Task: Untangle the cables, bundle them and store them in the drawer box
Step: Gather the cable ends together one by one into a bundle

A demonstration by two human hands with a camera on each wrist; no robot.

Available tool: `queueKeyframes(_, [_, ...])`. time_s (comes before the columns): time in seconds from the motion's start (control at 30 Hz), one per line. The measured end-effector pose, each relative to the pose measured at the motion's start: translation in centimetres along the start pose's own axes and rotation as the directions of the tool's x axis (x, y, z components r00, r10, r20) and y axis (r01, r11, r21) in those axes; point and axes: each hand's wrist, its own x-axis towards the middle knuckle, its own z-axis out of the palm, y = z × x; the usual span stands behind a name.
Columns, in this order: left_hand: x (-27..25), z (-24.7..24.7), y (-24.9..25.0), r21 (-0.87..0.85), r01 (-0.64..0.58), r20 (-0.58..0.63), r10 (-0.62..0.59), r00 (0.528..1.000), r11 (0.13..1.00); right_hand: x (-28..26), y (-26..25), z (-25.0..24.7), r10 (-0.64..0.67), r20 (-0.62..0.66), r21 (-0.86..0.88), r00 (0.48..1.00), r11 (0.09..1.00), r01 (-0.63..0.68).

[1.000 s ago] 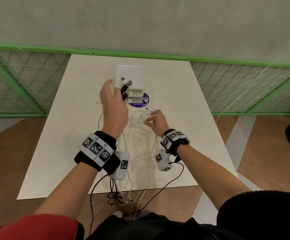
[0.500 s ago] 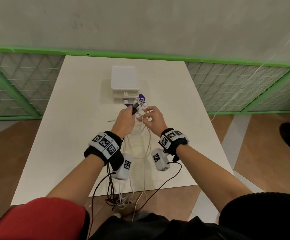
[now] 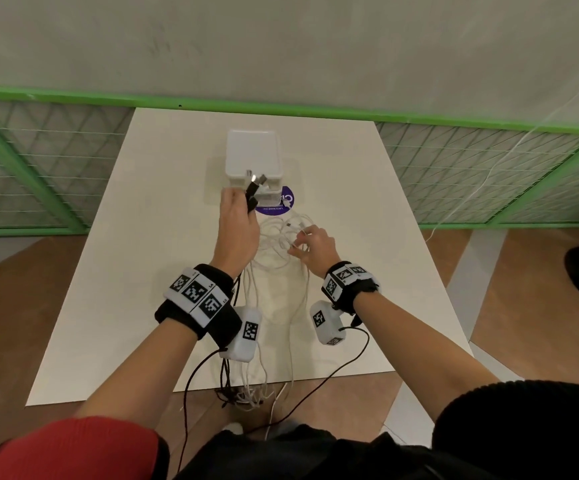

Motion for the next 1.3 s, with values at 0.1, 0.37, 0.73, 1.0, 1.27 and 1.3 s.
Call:
queueKeyframes(0.1, [0.5, -1.2, 0.8, -0.269, 0.008, -0.144, -0.048, 0.988, 0.963, -0.1, 1.0, 0.0, 0.077, 0.141, -0.043, 0.987, 0.997, -0.071])
queueKeyframes(0.37, [1.6, -1.9, 0.8, -0.393, 0.069, -0.111, -0.122, 0.986, 0.917, -0.3, -0.8, -2.8, 0.054, -0.048, 0.140, 0.997, 0.989, -0.047])
queueKeyframes(0.73, [1.0, -1.7, 2.0, -0.390, 0.015, -0.060, -0.041, 0.997, 0.921, 0.5, -5.9, -1.4, -0.198, -0.245, 0.483, 0.949, 0.824, 0.297])
queueKeyframes(1.0, [0.7, -1.3, 0.4, -0.200, 0.226, 0.281, -0.165, 0.946, 0.953, -0.5, -8.7, -5.7, -0.122, -0.397, 0.761, 0.910, 0.510, 0.400])
queueKeyframes(1.27, [0.5, -1.0, 1.5, -0.515, 0.259, 0.252, -0.145, 0.957, 0.817, -1.5, -2.7, -0.5, -0.204, -0.142, 0.467, 0.969, 0.849, 0.248])
queueKeyframes(1.3, [0.5, -1.1, 1.7, -0.534, 0.253, 0.255, -0.132, 0.958, 0.807, -1.5, -2.1, 0.5, -0.256, -0.044, 0.370, 0.966, 0.894, 0.254])
